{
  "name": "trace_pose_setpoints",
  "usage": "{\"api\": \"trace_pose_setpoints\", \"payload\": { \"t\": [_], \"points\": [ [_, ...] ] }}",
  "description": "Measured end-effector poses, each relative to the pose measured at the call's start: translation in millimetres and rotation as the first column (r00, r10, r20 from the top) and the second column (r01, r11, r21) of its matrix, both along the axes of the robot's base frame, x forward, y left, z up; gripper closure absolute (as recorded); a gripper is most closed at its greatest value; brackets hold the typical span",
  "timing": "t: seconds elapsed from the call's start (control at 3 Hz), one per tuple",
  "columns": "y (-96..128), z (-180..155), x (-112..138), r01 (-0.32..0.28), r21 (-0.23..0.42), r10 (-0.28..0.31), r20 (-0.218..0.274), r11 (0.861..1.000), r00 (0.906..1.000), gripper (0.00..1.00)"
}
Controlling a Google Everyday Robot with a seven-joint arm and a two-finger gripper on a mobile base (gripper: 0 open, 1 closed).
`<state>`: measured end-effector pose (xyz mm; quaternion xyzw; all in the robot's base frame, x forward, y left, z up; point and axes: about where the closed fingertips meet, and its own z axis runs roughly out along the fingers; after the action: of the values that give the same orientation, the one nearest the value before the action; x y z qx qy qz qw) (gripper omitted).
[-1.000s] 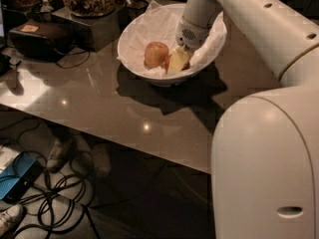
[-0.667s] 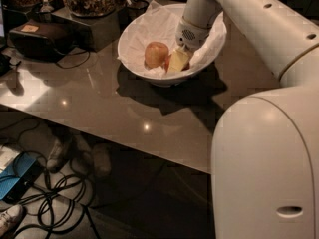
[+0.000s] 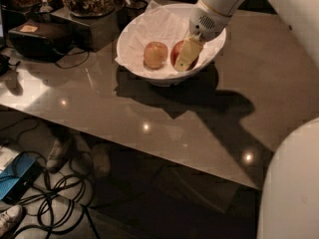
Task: Pick apple from white bowl
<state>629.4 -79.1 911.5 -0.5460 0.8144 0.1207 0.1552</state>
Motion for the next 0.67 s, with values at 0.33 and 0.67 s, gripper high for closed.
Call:
{"api": "trace_pose_setpoints", "payload": {
  "t": [0.33, 0.67],
  "points": [
    [1.3, 39.7, -34.5, -0.106, 0.037, 0.104, 0.059, 0.994, 0.9928, 1.00],
    [4.9, 73.7, -68.0, -0.232, 0.048, 0.225, 0.116, 0.972, 0.9675, 1.00]
  ]
}}
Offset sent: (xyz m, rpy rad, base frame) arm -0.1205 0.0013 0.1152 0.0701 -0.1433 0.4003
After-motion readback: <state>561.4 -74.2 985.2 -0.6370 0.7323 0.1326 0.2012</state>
